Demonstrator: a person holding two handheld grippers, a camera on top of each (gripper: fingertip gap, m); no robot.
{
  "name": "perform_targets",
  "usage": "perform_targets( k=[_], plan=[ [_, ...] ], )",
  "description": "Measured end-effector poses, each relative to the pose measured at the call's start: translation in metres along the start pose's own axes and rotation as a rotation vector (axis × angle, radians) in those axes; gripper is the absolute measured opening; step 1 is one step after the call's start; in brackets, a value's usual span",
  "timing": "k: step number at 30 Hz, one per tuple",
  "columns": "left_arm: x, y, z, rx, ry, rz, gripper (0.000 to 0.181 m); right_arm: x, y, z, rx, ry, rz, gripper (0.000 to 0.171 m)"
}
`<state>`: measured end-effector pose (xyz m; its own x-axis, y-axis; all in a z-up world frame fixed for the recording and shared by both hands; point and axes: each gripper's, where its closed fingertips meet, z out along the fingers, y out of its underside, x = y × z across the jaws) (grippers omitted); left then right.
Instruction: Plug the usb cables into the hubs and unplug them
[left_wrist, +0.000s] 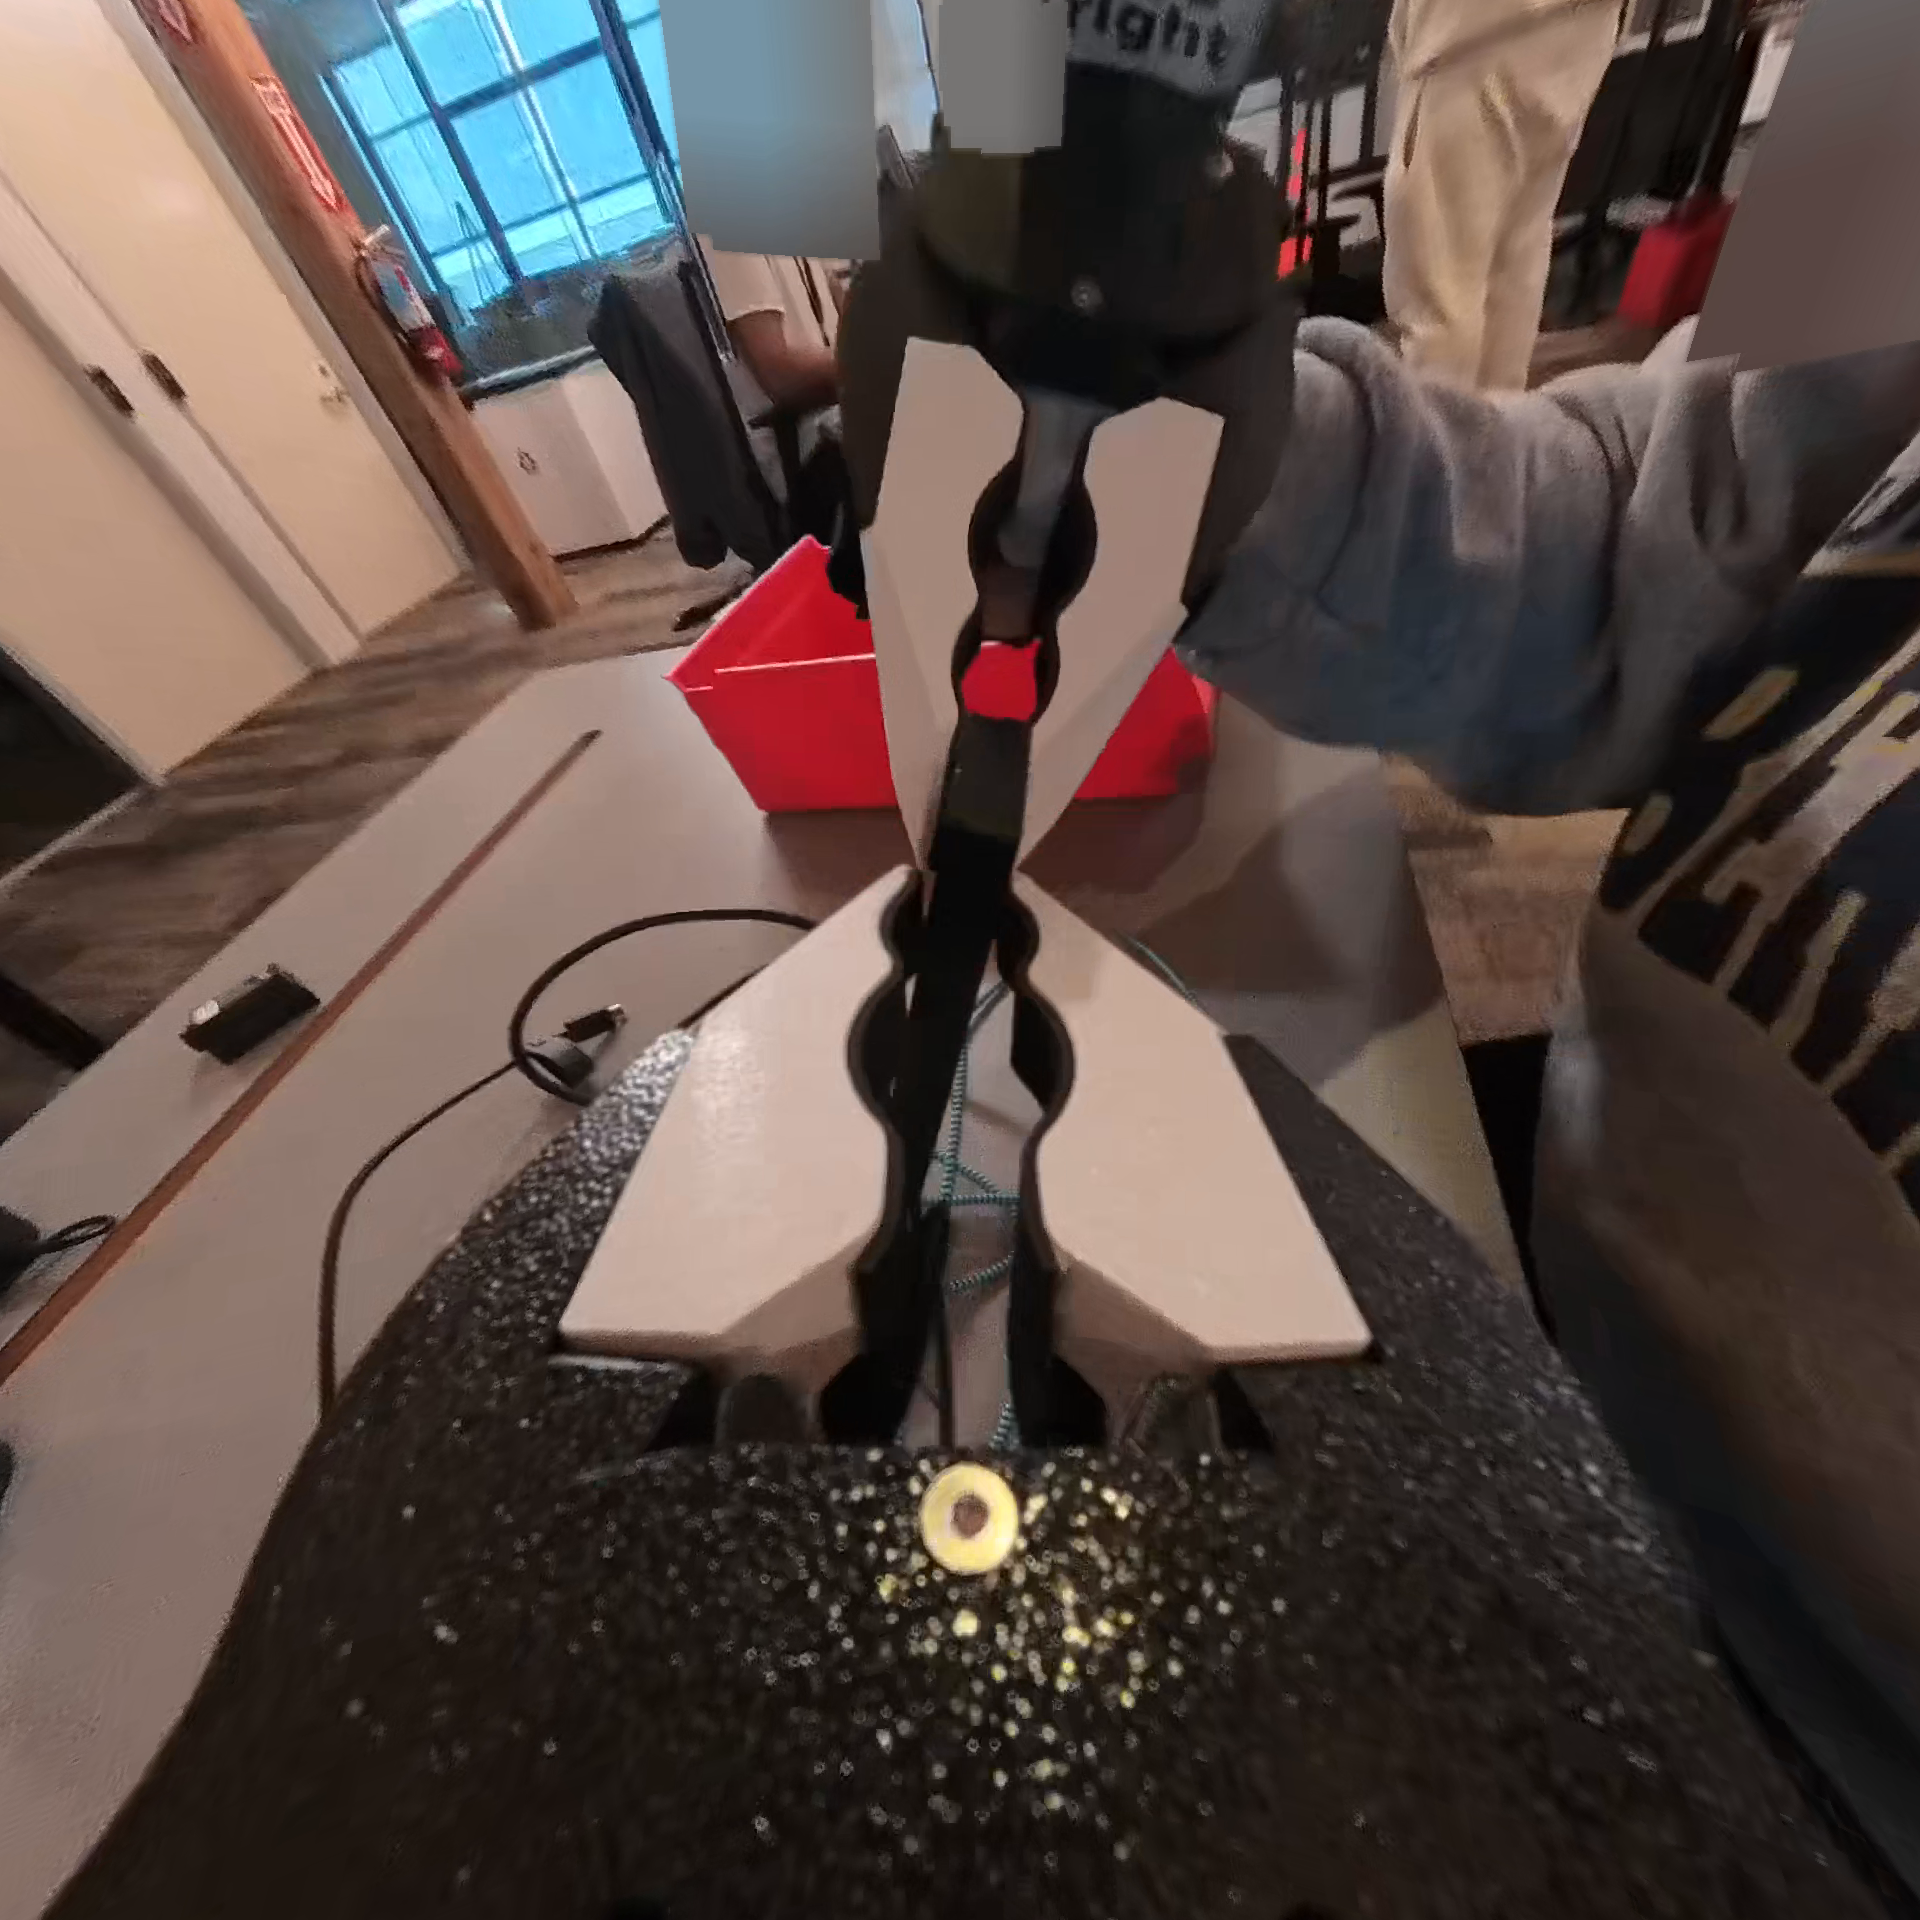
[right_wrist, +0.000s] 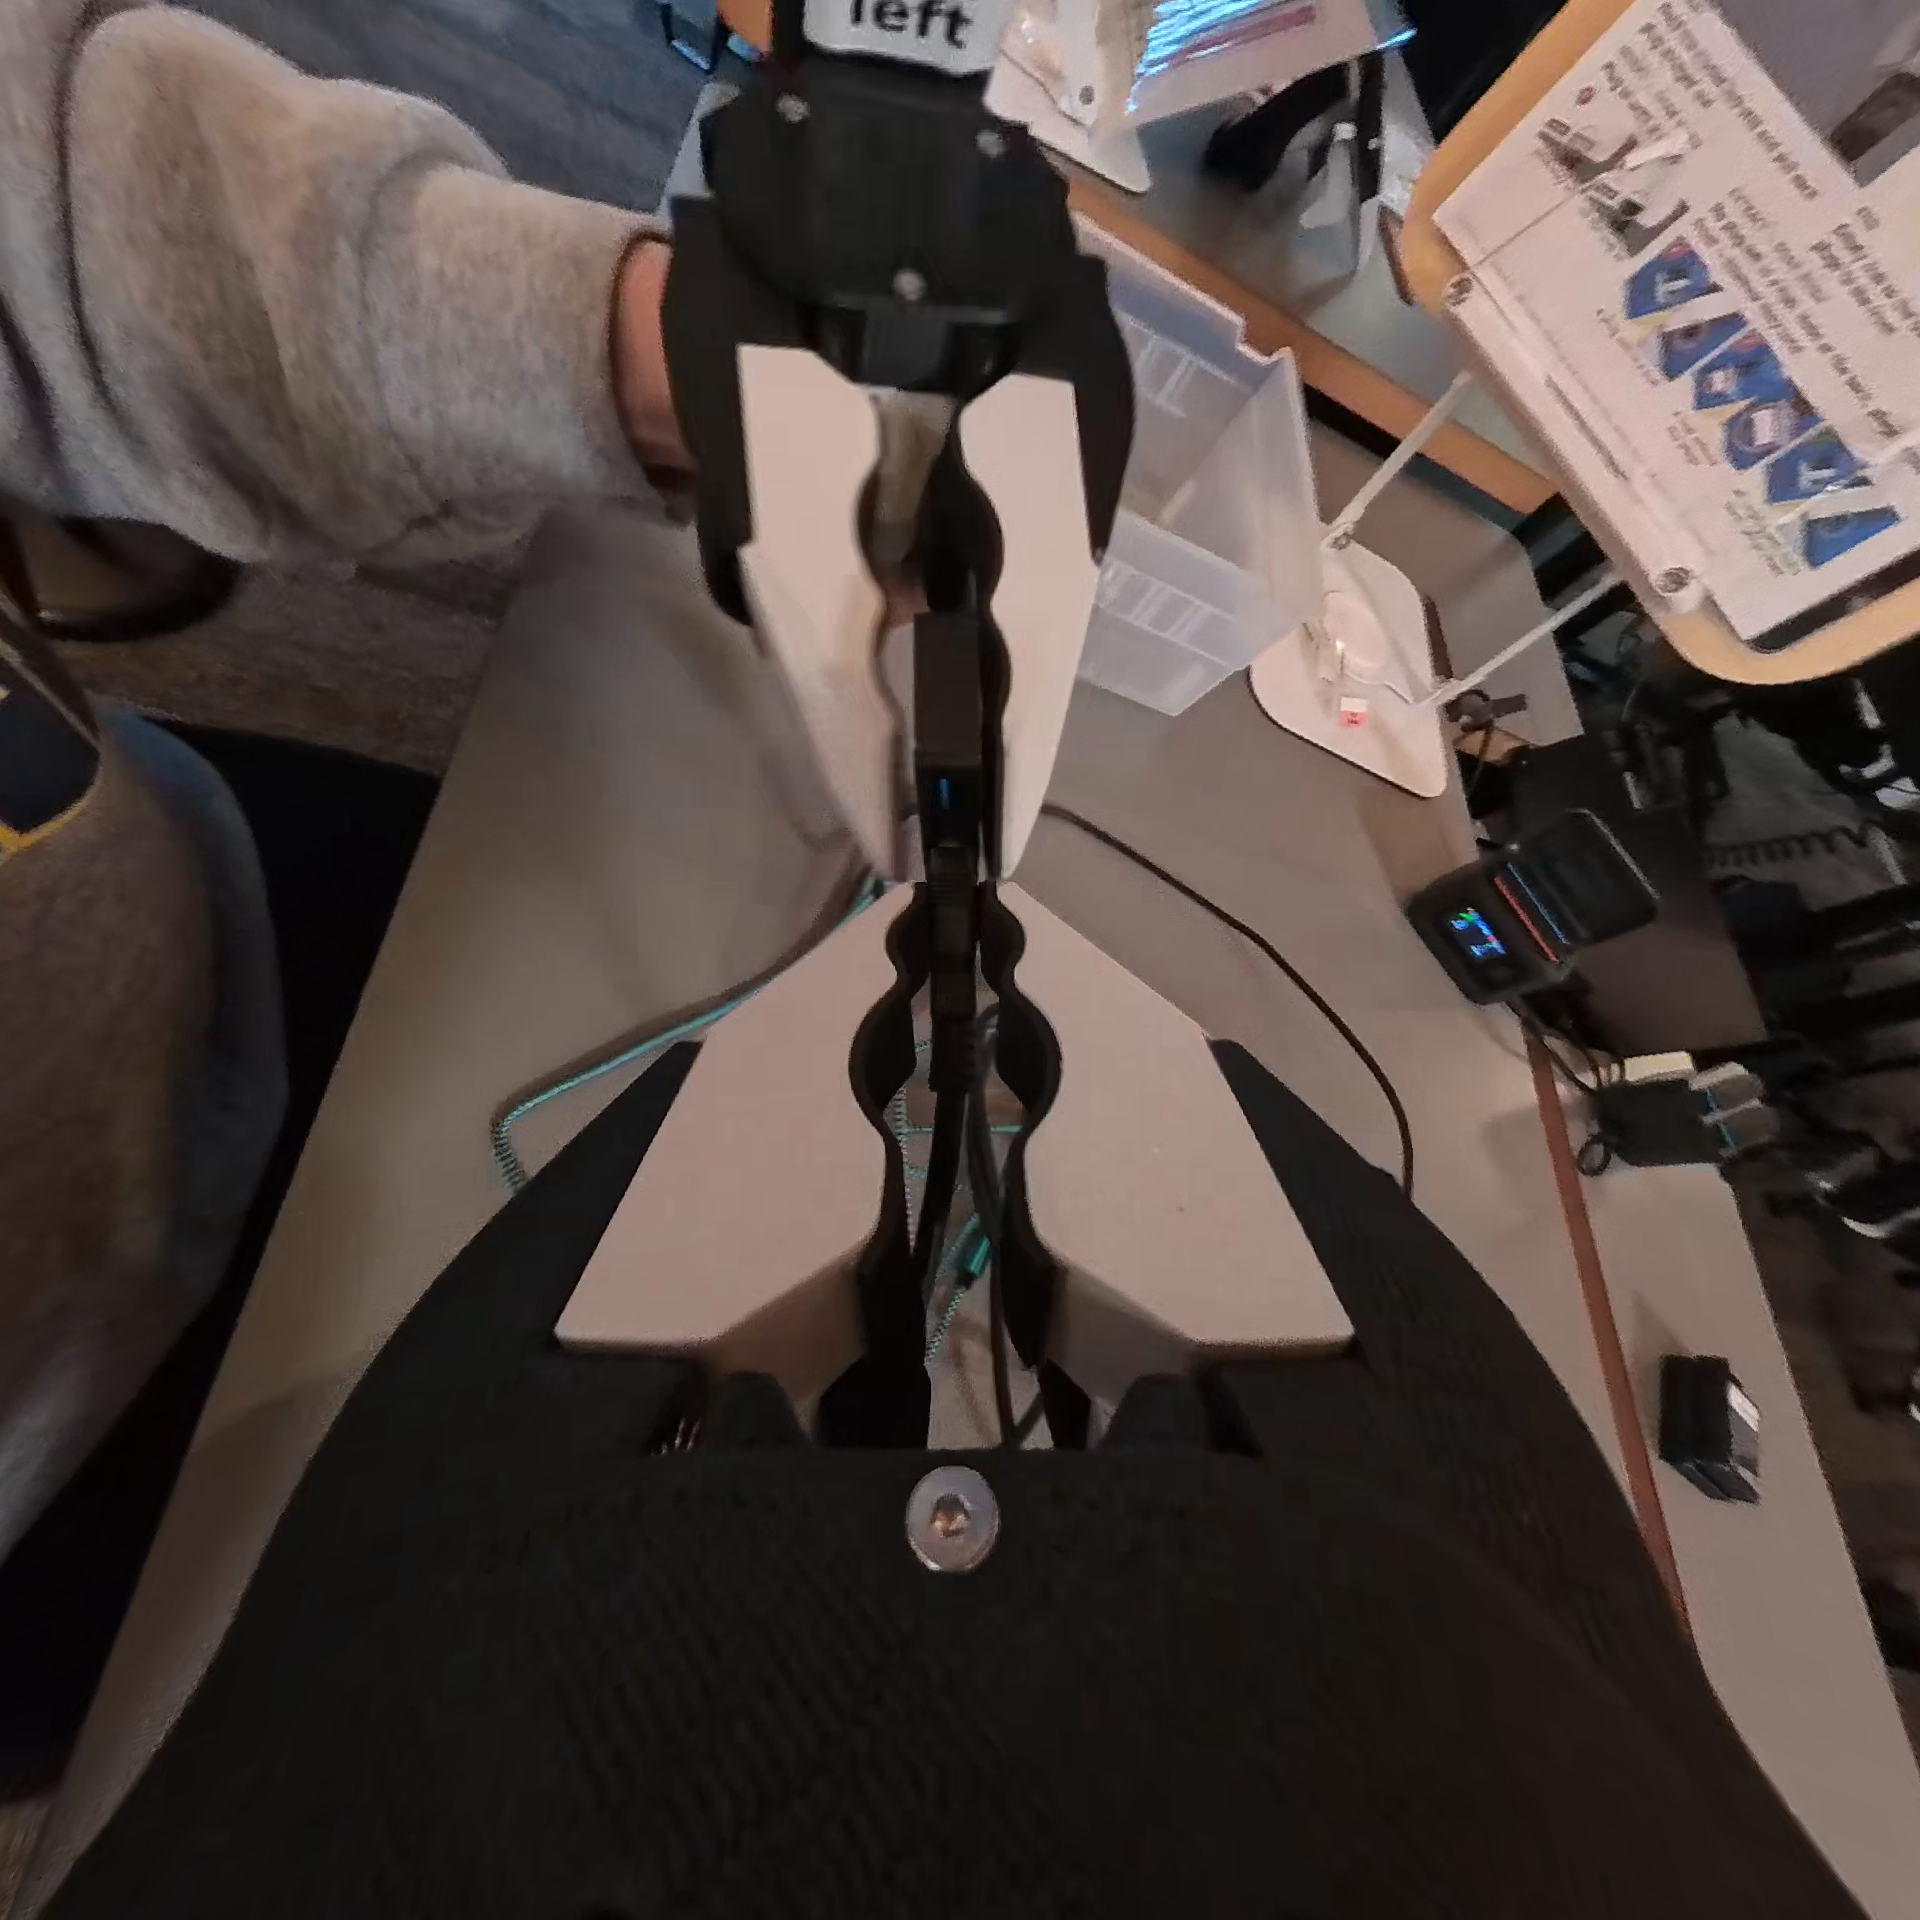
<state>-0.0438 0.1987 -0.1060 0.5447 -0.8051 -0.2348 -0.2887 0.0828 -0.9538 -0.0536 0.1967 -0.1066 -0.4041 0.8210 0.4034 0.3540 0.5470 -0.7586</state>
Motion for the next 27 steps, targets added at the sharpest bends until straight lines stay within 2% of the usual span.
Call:
perform_targets(
  k=[3,5,8,12,14,16,19,20,21,22,23,24,25,27],
  plan=[
    [0.01,0.001,-0.003,0.009,0.054,0.021,0.008,-0.01,-0.001,0.001,-0.003,-0.039,-0.033,0.007],
    [0.027,0.0,-0.003,0.018,0.138,0.002,0.008,-0.026,-0.003,-0.003,0.033,-0.144,-0.026,0.008],
    [0.036,-0.001,0.0,0.03,0.15,-0.009,0.008,-0.038,-0.002,-0.009,0.073,-0.24,0.015,0.009],
    [0.027,0.0,0.002,0.022,0.008,0.046,0.008,-0.03,0.001,-0.009,0.072,-0.102,-0.033,0.007],
    [0.035,-0.002,0.001,0.03,0.035,0.051,0.008,-0.034,-0.001,-0.011,0.074,-0.08,-0.06,0.007],
    [0.045,-0.005,0.001,0.03,0.085,0.054,0.008,-0.044,-0.003,-0.016,0.113,-0.14,-0.031,0.008],
    [0.047,-0.003,0.004,0.009,0.079,0.074,0.008,-0.048,0.0,-0.019,0.115,-0.15,-0.028,0.008],
    [0.042,-0.001,0.003,0.001,0.046,0.082,0.008,-0.044,0.002,-0.019,0.095,-0.117,-0.041,0.008],
    [0.026,0.0,-0.012,0.015,-0.038,0.076,0.008,-0.028,0.019,-0.024,-0.007,-0.003,-0.068,0.007],
    [0.009,-0.008,-0.036,0.107,-0.108,0.004,0.007,0.0,0.045,-0.041,-0.141,0.174,-0.096,0.007],
    [-0.005,-0.017,-0.059,0.194,-0.159,-0.059,0.007,0.007,0.045,-0.058,-0.072,0.199,-0.031,0.007],
    [-0.014,-0.021,-0.069,0.221,-0.199,-0.081,0.007,0.005,0.024,-0.072,0.108,0.163,0.063,0.007],
    [-0.021,-0.023,-0.069,0.206,-0.239,-0.086,0.007,0.013,0.016,-0.083,0.164,0.207,0.081,0.007],
    [-0.021,-0.011,-0.051,0.066,-0.222,-0.111,0.007,0.038,0.018,-0.093,0.096,0.399,0.006,0.007]
  ],
)
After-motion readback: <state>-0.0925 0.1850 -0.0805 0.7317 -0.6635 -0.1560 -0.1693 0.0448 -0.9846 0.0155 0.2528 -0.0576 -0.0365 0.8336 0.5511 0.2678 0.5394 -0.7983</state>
